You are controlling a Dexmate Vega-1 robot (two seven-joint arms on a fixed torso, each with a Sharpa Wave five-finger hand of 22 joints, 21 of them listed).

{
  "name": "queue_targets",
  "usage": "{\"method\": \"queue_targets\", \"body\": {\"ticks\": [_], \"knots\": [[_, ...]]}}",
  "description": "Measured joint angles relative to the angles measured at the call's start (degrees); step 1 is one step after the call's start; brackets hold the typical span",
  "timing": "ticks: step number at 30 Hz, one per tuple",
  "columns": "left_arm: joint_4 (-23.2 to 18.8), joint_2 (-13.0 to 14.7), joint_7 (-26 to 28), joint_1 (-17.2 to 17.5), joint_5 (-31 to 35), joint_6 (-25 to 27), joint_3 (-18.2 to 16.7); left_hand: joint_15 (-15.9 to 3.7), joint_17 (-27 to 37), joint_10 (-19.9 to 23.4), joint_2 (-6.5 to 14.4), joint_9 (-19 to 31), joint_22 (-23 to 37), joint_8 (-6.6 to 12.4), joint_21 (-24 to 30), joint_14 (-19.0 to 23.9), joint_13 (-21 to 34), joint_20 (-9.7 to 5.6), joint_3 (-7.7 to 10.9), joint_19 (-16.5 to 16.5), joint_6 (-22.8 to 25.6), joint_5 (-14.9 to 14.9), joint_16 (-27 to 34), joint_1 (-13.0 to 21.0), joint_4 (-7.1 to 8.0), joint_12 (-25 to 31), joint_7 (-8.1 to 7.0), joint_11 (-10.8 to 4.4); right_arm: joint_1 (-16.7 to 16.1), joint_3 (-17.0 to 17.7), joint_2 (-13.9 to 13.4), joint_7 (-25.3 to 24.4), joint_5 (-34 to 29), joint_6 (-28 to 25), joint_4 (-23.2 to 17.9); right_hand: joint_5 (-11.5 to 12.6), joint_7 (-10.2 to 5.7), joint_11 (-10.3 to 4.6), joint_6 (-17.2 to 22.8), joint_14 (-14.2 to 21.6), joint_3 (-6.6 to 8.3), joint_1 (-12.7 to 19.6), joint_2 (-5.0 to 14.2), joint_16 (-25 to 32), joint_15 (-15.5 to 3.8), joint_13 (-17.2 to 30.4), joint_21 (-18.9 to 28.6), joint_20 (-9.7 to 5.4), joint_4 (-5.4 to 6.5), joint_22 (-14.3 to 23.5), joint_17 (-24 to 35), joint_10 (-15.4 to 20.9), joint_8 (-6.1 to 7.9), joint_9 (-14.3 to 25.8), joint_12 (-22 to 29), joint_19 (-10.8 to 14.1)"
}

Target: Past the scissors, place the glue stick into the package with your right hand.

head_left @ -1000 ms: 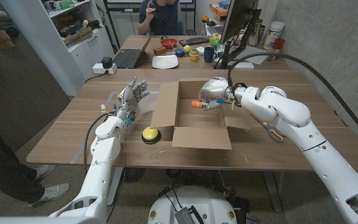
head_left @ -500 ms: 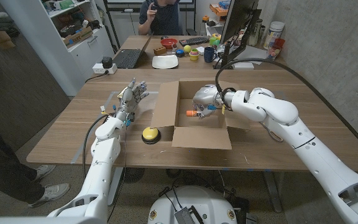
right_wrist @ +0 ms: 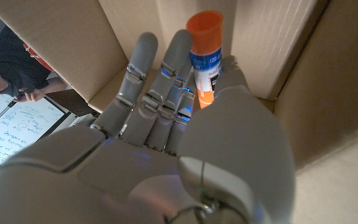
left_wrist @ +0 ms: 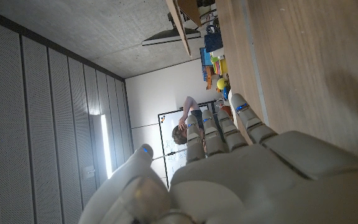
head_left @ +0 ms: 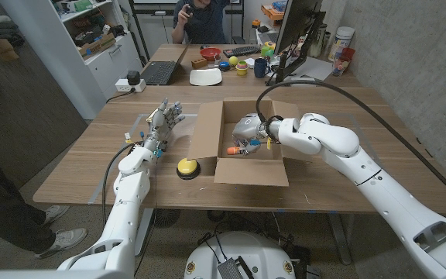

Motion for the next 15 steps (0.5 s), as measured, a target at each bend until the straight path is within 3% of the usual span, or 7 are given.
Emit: {"method": "queue_targets", "body": {"ticks": [15], "knots": [[2.8, -0.03, -1.06, -1.15, -0.05, -1.24, -0.83, -0.17, 0.0, 0.0, 0.23, 0.01, 0.0, 0.0, 0.0, -0.17, 0.0, 0.0, -0.15, 0.0, -0.31, 0.0, 0.0, -0.22, 0.15, 0.0, -0.3, 0.0, 2.25, -3.83, 0.43, 1.51, -1.21, 0.55, 2.99, 0.0, 0.1, 0.1, 0.29, 0.0, -0.24, 0.07, -0.07, 0.0, 0.0, -0.06, 0.0, 0.0, -0.24, 0.0, 0.26, 0.28, -0.02, -0.08, -0.24, 0.0]]}}
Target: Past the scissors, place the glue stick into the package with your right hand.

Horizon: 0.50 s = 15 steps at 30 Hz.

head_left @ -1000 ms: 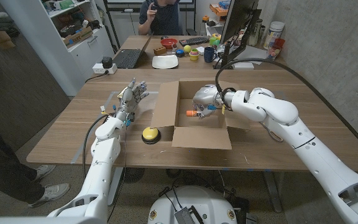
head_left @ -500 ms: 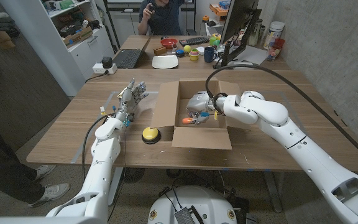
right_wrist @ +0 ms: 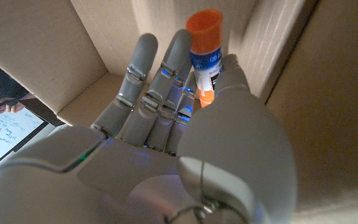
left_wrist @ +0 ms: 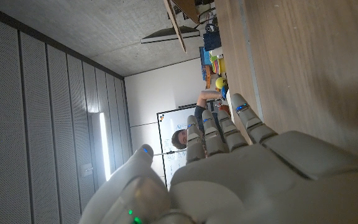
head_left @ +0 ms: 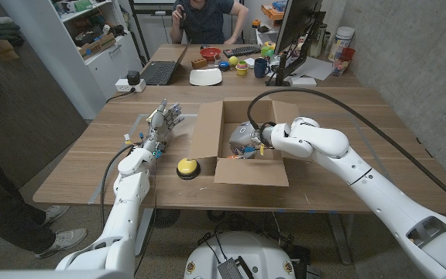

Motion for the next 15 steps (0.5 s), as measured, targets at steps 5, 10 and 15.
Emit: {"method": "queue_targets", "body": {"ticks": [5, 10, 15], "knots": [[1.61, -0.07, -0.32, -0.91, 0.11, -0.4, -0.4, 0.0, 0.0, -0.23, 0.0, 0.0, 0.0, 0.0, 0.0, 0.0, 0.0, 0.0, 0.0, 0.0, 0.0, 0.0, 0.0, 0.0, 0.0, 0.0, 0.0, 0.22, 0.74, -0.77, 0.08, 0.93, 0.07, 0.0, 0.67, 0.0, 0.0, 0.0, 0.0, 0.0, -0.24, 0.0, 0.0, 0.0, 0.0, 0.02, 0.0, 0.0, 0.24, -0.27, 0.0, 0.0, -0.1, -0.02, -0.44, 0.0], [2.43, -0.16, -0.46, -1.39, 0.35, -0.72, -0.57, 0.0, 0.0, -0.24, 0.0, 0.0, 0.0, 0.0, -0.07, 0.0, 0.0, 0.0, -0.03, 0.0, 0.0, 0.0, 0.0, 0.0, 0.03, 0.0, 0.0, 0.23, 1.42, -1.45, 0.15, 1.45, 0.13, -0.03, 1.37, 0.0, -0.23, 0.14, -0.23, -0.23, -0.32, 0.0, 0.0, -0.53, -0.22, 0.04, -0.05, 0.0, 0.31, -0.27, 0.0, -0.16, -0.34, -0.04, -0.44, 0.0], [3.02, -0.22, -0.47, -1.74, 0.52, -0.91, -0.78, 0.0, 0.0, -0.23, 0.0, 0.0, 0.0, 0.0, -0.22, 0.0, 0.0, 0.0, -0.24, 0.0, 0.01, 0.0, 0.0, 0.0, 0.24, 0.0, 0.0, 0.23, 1.99, -1.98, 0.16, 1.79, 0.2, -0.08, 1.9, 0.21, -0.33, 0.13, -0.33, -0.56, -0.72, 0.67, 0.51, -0.53, 0.09, 0.04, -0.23, 0.0, 0.25, -0.27, -0.01, -0.6, -0.4, -0.05, -1.1, 0.0]]}}
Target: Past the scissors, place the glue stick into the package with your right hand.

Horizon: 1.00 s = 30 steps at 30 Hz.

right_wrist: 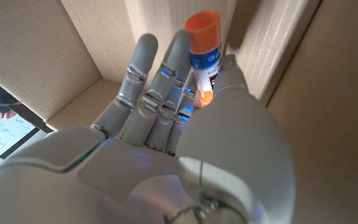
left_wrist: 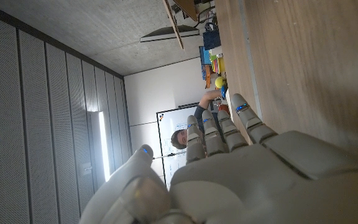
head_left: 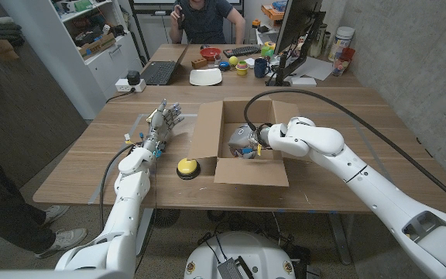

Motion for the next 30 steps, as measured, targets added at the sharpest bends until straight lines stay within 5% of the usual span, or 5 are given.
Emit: {"method": "queue_targets", "body": {"ticks": [4, 9, 15, 26, 30], "knots": [[0.68, -0.05, -0.03, -0.42, 0.16, -0.32, -0.17, 0.0, 0.0, 0.02, 0.0, 0.0, 0.0, 0.0, 0.0, 0.0, 0.0, 0.0, 0.0, 0.0, 0.0, 0.0, 0.0, 0.0, 0.0, 0.0, 0.0, -0.02, 0.57, -0.44, 0.0, 0.14, 0.03, -0.02, 0.44, 0.0, -0.4, 0.07, -0.4, -0.98, -0.56, 0.11, 0.1, -0.86, -0.11, -0.06, -0.22, -0.01, 0.55, 0.0, -0.15, -0.69, -0.44, -0.16, -0.49, -0.01], [1.51, -0.11, -0.1, -0.95, 0.38, -0.55, -0.32, 0.0, 0.0, 0.02, -0.02, 0.0, 0.0, 0.0, 0.0, 0.0, 0.0, 0.0, 0.0, 0.0, 0.0, 0.0, 0.0, -0.02, 0.0, 0.0, 0.0, -0.02, 1.27, -0.94, 0.0, 1.02, 0.03, -0.05, 0.93, 0.62, -0.49, 0.67, -4.05, -6.04, -3.26, 4.61, 4.35, -7.59, -0.29, -3.27, -1.1, -0.22, 1.68, -0.1, -6.11, -5.09, -1.76, -1.51, -5.18, -0.22], [2.49, -0.13, -0.15, -1.56, 0.62, -0.9, -0.49, 0.0, 0.0, 0.02, -0.23, 0.0, 0.0, 0.0, 0.0, 0.0, 0.0, 0.0, -0.23, 0.0, 0.0, 0.0, 0.0, -0.22, -0.23, 0.0, 0.0, -0.03, 2.38, -1.66, 0.2, 3.06, 0.06, -0.23, 1.41, 2.38, -0.79, 0.45, -10.34, -10.65, -6.28, 4.6, 5.35, -14.3, 1.56, -6.01, -3.49, -0.22, 3.44, 0.04, -11.07, -11.37, -2.44, -3.31, -9.81, -0.21], [4.32, -0.13, -0.42, -2.77, 1.07, -1.43, -0.79, 0.0, 0.0, 0.03, -0.22, 0.0, 0.0, 0.0, 0.0, 0.0, 0.0, 0.0, -0.23, 0.0, 0.01, 0.0, 0.0, -0.22, -0.23, 0.0, 0.0, -0.03, 4.77, -3.56, 1.29, 9.53, 0.48, -1.04, 2.76, 4.51, 0.3, 1.73, -17.94, -15.99, -13.16, -4.56, 0.04, -17.77, 4.11, -9.33, -10.57, -0.65, 9.06, 0.44, -18.88, -17.16, -2.39, -5.17, -13.98, 1.47], [4.88, -0.14, -0.53, -3.12, 1.26, -1.72, -0.89, 0.0, 0.0, 0.03, -0.22, 0.0, 0.0, 0.0, 0.0, 0.0, 0.0, 0.0, -0.23, 0.0, 0.0, 0.0, 0.0, -0.22, -0.23, 0.0, 0.0, -0.03, 5.42, -4.01, 1.51, 10.97, 0.63, -1.22, 3.08, 5.29, 0.45, 2.44, -21.58, -17.88, -16.82, -9.45, -1.36, -17.77, 4.65, -10.37, -13.17, -1.07, 12.4, 0.43, -20.17, -19.0, -2.39, -5.93, -14.64, 3.13]]}}
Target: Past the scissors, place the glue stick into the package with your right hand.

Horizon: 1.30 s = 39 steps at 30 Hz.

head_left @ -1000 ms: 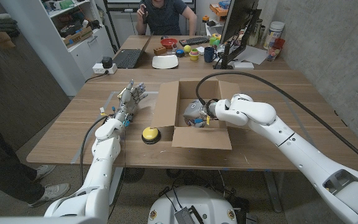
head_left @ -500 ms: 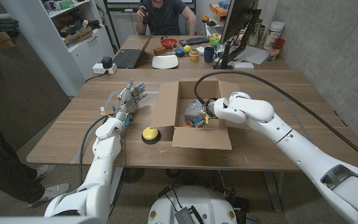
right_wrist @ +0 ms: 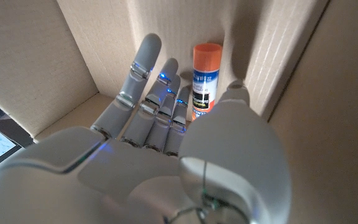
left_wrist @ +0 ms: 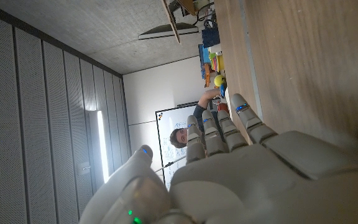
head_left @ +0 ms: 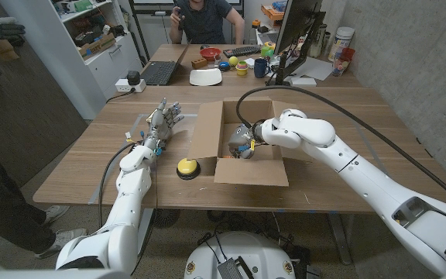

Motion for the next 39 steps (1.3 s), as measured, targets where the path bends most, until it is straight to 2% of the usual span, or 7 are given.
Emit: {"method": "queue_targets", "body": {"ticks": [4, 8, 11, 17, 24, 29, 39], "knots": [[0.43, -0.01, -0.02, -0.25, 0.17, -0.13, -0.1, 0.0, 0.0, 0.0, 0.0, 0.0, 0.0, 0.0, 0.0, 0.0, 0.0, 0.0, 0.0, 0.0, 0.0, 0.0, 0.0, 0.0, 0.0, 0.4, 0.0, 0.0, 0.81, -0.71, 0.13, 1.32, -0.1, -0.09, 0.37, 0.44, 0.31, 0.43, -3.37, -1.91, -3.34, -3.53, -1.27, 0.0, 0.58, -0.86, -2.04, -0.46, 2.26, 0.24, -0.71, -2.3, -0.49, -1.19, -0.66, 1.08], [0.88, -0.04, -0.05, -0.51, 0.35, -0.35, -0.15, 0.0, 0.0, 0.0, 0.0, 0.0, 0.0, 0.0, 0.0, 0.0, 0.0, 0.0, 0.0, 0.0, 0.0, 0.0, 0.0, 0.0, 0.0, 0.4, 0.0, 0.0, 1.37, -1.26, 0.13, 2.37, -0.77, -0.18, 0.51, 0.89, 0.27, 0.52, -6.68, -3.96, -5.34, -5.33, -1.44, -0.22, 1.2, -1.44, -3.14, -0.58, 2.95, 0.53, -0.93, -4.99, -0.72, -1.55, -1.0, 1.19], [1.19, -0.08, -0.07, -0.73, 0.46, -0.47, -0.17, 0.0, 0.0, 0.0, 0.0, 0.0, 0.0, 0.0, 0.0, 0.0, 0.0, 0.0, 0.0, 0.0, 0.0, 0.0, 0.0, 0.0, 0.0, 0.4, 0.0, 0.0, 1.79, -1.54, 0.16, 2.85, -1.12, -0.31, 0.64, 1.32, 0.29, 0.39, -8.31, -4.57, -6.01, -5.77, -1.1, -0.44, 1.57, -1.71, -3.36, -0.58, 3.0, 0.8, -0.93, -6.13, -0.78, -1.54, -1.0, 1.19], [1.54, -0.15, -0.11, -0.99, 0.71, -0.51, -0.18, 0.0, 0.0, 0.0, 0.0, 0.0, 0.0, 0.0, 0.0, 0.0, 0.0, 0.0, -0.24, 0.0, 0.0, 0.0, 0.0, 0.0, 0.24, 0.4, 0.0, 0.0, 2.14, -1.59, 0.18, 2.87, -1.41, -0.64, 0.65, 1.77, 0.15, 0.41, -9.3, -5.15, -6.18, -5.73, -1.06, -0.44, 1.59, -1.98, -3.36, -0.58, 2.84, 1.3, -0.93, -6.54, -0.48, -1.62, -1.0, 1.19], [1.74, -0.21, -0.12, -1.16, 0.91, -0.53, -0.18, 0.0, 0.0, 0.0, 0.0, 0.0, 0.0, 0.0, 0.0, 0.0, 0.0, 0.0, -0.24, 0.0, 0.0, 0.0, 0.0, 0.0, 0.24, 0.4, 0.0, 0.0, 2.6, -1.4, 0.16, 2.99, -1.68, -0.92, 0.24, 2.22, 0.92, 0.31, -12.32, -5.15, -6.56, -5.07, -0.41, -0.2, 1.59, -2.24, -3.36, -0.58, 2.46, 1.6, -0.92, -7.67, -0.38, -1.75, -1.0, 1.18], [1.75, -0.23, -0.12, -1.19, 1.06, -0.53, -0.13, 0.0, 0.0, 0.0, 0.0, 0.0, 0.0, 0.0, -0.4, 0.0, 0.0, 0.0, -0.24, 0.0, 0.0, 0.0, 0.0, 0.0, 0.24, 0.4, 0.0, 0.0, 2.96, -0.92, 0.01, 3.04, -1.79, -1.06, -0.47, 2.76, 0.93, -0.01, -12.32, -5.14, -6.2, -3.03, 1.63, -0.2, 1.59, -2.5, -3.58, -0.38, 1.62, 1.86, -0.92, -8.17, -0.03, -1.8, -0.66, 0.95], [1.58, -0.28, 0.0, -1.3, 1.3, -0.52, 0.06, 0.0, 0.0, 0.0, 0.0, 0.0, 0.0, 0.0, -0.4, 0.0, 0.0, 0.0, -0.42, 0.0, 0.22, 0.0, 0.0, 0.0, 0.06, 0.4, 0.21, 0.0, 3.46, 0.68, -0.26, 3.12, -0.4, -0.71, -2.38, 2.76, 1.11, -0.32, -12.95, -6.06, -7.11, -2.87, 0.85, -0.2, 1.92, -2.77, -4.8, -0.06, 1.58, 1.69, -0.92, -8.47, -0.03, -1.91, -0.22, -0.39]]}}
